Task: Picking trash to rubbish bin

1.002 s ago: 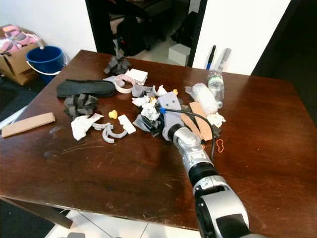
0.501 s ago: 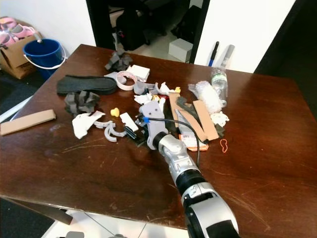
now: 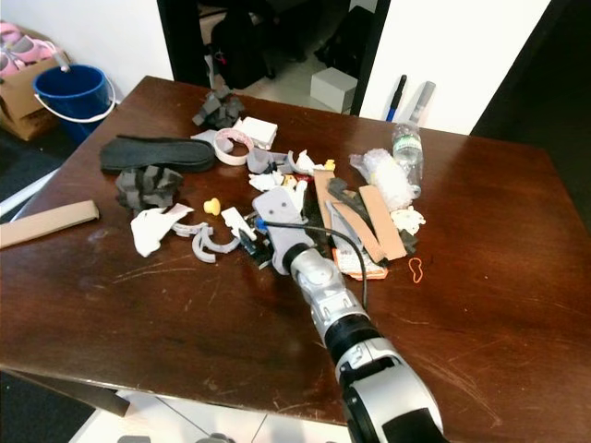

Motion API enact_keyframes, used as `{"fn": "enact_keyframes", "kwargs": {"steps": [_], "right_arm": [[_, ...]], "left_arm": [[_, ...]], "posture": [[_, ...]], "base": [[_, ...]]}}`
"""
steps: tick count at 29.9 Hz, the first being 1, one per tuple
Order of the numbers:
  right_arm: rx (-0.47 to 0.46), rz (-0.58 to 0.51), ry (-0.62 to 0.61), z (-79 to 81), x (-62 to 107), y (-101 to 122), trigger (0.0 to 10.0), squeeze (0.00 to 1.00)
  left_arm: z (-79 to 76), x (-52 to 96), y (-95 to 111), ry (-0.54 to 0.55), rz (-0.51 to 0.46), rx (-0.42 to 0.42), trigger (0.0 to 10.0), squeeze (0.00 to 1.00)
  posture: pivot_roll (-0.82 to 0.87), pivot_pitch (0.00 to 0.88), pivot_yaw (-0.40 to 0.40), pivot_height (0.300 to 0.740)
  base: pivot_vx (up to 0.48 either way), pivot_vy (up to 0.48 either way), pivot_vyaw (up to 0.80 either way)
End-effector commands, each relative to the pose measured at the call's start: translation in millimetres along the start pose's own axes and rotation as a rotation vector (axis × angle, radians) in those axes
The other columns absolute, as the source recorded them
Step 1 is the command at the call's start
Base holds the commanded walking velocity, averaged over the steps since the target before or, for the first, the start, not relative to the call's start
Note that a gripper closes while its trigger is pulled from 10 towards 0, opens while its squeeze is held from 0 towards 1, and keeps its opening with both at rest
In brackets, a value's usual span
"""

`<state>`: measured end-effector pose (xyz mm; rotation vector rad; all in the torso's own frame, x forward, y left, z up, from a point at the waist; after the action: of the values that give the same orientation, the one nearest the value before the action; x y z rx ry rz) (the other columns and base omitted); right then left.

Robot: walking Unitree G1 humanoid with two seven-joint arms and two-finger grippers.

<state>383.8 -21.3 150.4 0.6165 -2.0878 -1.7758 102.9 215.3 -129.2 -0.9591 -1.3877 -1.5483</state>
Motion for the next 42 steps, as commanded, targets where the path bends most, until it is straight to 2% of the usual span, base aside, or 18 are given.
{"fn": "enact_keyframes", "kwargs": {"steps": [1,7,13,20,24,27,28,29,30,33,34,35,36,39,40,41,42], "right_arm": [[0.027,0.003,-0.023,-5.2,0.3,0,0.0,0.00],[0.053,0.005,-0.051,-10.0,0.8,0,0.0,0.00],[0.080,0.009,-0.055,-11.2,0.0,1,0.0,0.00],[0.087,0.009,-0.041,-9.5,-0.6,1,0.0,0.00],[0.084,0.006,-0.021,-5.4,-0.6,0,0.0,0.00],[-0.016,-0.030,0.007,-2.3,-1.8,5,0.0,0.00],[-0.016,-0.030,0.007,-2.3,-1.8,5,0.0,0.00],[-0.108,-0.055,0.021,-1.1,-3.0,10,0.0,0.00],[-0.108,-0.055,0.021,-1.1,-3.0,10,0.0,0.00],[-0.383,-0.151,0.080,0.4,-5.8,27,0.0,0.00],[-0.383,-0.151,0.080,0.4,-5.8,27,0.0,0.00],[-0.437,-0.174,0.089,-0.6,-6.3,31,0.0,0.00],[-0.437,-0.174,0.089,-0.6,-6.3,31,0.0,0.00],[-0.643,-0.260,0.094,-9.5,-8.0,46,0.0,0.00],[-0.731,-0.300,0.101,-13.9,-8.3,53,0.0,0.00],[-0.731,-0.300,0.101,-13.9,-8.3,53,0.0,0.00],[-0.747,-0.310,0.104,-14.9,-8.4,54,0.0,0.00]], "left_arm": [[-28.2,3.2,-28,-0.077,0.085,0.025,10.0,0.00],[-15.9,4.5,-33,-0.032,0.086,0.089,10.0,0.00],[13.1,11.6,-53,0.071,0.126,0.198,10.0,0.00],[21.9,17.5,-70,0.115,0.158,0.257,10.0,0.00],[36.8,25.6,-87,0.196,0.179,0.364,10.0,0.00],[58.2,35.5,-101,0.313,0.184,0.489,10.0,0.00],[58.2,35.5,-101,0.313,0.184,0.489,10.0,0.00],[69.7,41.3,-108,0.375,0.190,0.533,10.0,0.00],[69.7,41.3,-108,0.375,0.190,0.533,10.0,0.00],[111.4,65.6,-130,0.601,0.183,0.702,10.0,0.00],[111.4,65.6,-130,0.601,0.183,0.702,10.0,0.00],[122.7,72.7,-134,0.658,0.174,0.739,10.0,0.00],[122.7,72.7,-134,0.658,0.174,0.739,10.0,0.00],[179.1,105.3,-135,0.887,0.049,0.854,10.0,0.00],[209.9,122.6,-122,0.989,-0.081,0.884,10.0,0.00],[209.9,122.6,-122,0.989,-0.081,0.884,10.0,0.00],[220.8,128.0,-114,1.016,-0.146,0.889,10.0,0.00]], "posture": [[0.16,0.185,-0.153,0.740],[0.16,0.184,-0.153,0.740],[0.17,0.179,-0.150,0.740],[0.18,0.181,-0.151,0.740],[0.19,0.182,-0.155,0.740],[0.20,0.181,-0.155,0.740],[0.20,0.181,-0.155,0.740],[0.21,0.180,-0.155,0.740],[0.21,0.180,-0.155,0.740],[0.22,0.181,-0.157,0.740],[0.22,0.181,-0.157,0.740],[0.22,0.181,-0.157,0.740],[0.22,0.181,-0.157,0.740],[0.25,0.178,-0.164,0.740],[0.25,0.178,-0.164,0.740],[0.25,0.178,-0.164,0.740],[0.26,0.176,-0.164,0.740]], "base": [[0.000,0.000,0.00],[0.000,0.000,0.00],[0.000,0.000,0.00],[0.000,0.000,0.00],[0.000,0.000,0.00],[0.000,0.000,0.00],[0.000,0.000,0.00],[0.000,0.000,0.00],[0.000,0.000,0.00],[0.000,0.000,0.00],[0.000,0.000,0.00],[0.000,0.000,0.00],[0.000,0.000,0.00],[0.000,0.000,0.00],[0.000,0.000,0.00],[0.000,0.000,0.00],[0.000,0.000,0.00]]}}
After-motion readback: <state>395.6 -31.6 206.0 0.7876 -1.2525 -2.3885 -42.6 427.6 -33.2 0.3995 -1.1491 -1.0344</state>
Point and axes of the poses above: a point about 5 cm out from each wrist's last joint towards the gripper, its own x axis pointing back from the gripper into the wrist, its own y axis along the axis of the wrist's last joint, z = x × y, the point moved 2 cm from there along -x, pointing out of the wrist towards the gripper, and after that the axes turned 3 degrees about -x, right-handed, at the moved point
